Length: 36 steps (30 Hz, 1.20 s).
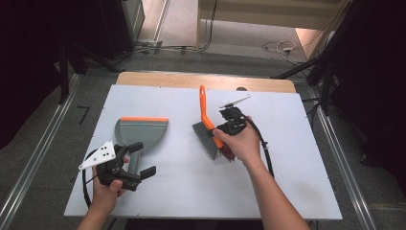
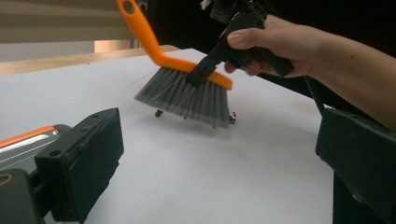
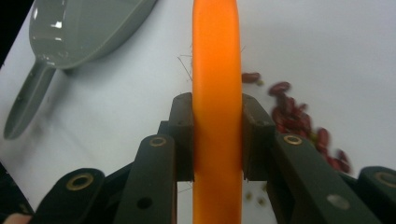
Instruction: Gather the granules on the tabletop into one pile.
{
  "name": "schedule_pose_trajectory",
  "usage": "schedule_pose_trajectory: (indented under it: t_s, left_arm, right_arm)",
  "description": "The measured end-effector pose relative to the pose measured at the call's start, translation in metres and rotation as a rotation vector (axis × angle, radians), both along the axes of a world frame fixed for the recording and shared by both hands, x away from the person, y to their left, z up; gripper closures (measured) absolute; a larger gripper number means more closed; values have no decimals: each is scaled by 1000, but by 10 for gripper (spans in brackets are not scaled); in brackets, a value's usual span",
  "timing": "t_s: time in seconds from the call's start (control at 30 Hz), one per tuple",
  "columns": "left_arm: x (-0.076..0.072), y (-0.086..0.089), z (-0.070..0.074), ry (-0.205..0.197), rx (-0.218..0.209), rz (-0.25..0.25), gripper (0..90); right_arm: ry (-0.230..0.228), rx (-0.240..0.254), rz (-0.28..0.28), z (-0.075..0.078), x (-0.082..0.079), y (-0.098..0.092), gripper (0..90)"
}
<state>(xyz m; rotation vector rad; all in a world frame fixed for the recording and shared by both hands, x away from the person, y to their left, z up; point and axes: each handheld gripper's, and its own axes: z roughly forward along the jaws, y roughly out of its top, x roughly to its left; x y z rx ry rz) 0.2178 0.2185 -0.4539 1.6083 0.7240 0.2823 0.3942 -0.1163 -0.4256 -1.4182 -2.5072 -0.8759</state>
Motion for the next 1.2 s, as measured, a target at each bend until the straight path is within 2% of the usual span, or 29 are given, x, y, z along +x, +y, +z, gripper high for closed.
schedule_pose_trajectory:
  t_s: [0.1, 0.2, 0.27, 0.57, 0.8, 0.9, 1.0, 1.07, 1.13, 1.2]
  left_arm:
    - [0, 1, 0, -1, -5, 1, 18]
    - [0, 2, 0, -4, -4, 1, 18]
    - [0, 2, 1, -2, -7, 2, 18]
    - [0, -2, 0, 2, 1, -3, 18]
    - [0, -2, 0, 3, 3, -1, 18]
    - [0, -2, -1, 3, 2, -1, 18]
    - [0, -2, -1, 3, 3, 0, 18]
    - [1, -2, -1, 4, 3, 0, 18]
    - [1, -2, -1, 4, 1, 1, 18]
    - [1, -2, -1, 5, 1, 2, 18]
  right_arm:
    - [22, -31, -22, -10, 3, 14, 688]
    - [21, -52, -70, -17, 6, 13, 688]
    - [47, -40, -90, -19, 8, 6, 688]
    - [55, -45, -151, -19, 3, -31, 688]
    - [55, -46, -165, -18, -3, -49, 688]
    - [53, -26, -152, -13, -5, -54, 689]
    - [27, 8, -141, 2, -6, -63, 688]
    - [-11, 9, -137, 15, -6, -72, 688]
    - [-62, -20, -130, 27, -4, -80, 688]
    - [-124, -79, -114, 35, -2, -87, 688]
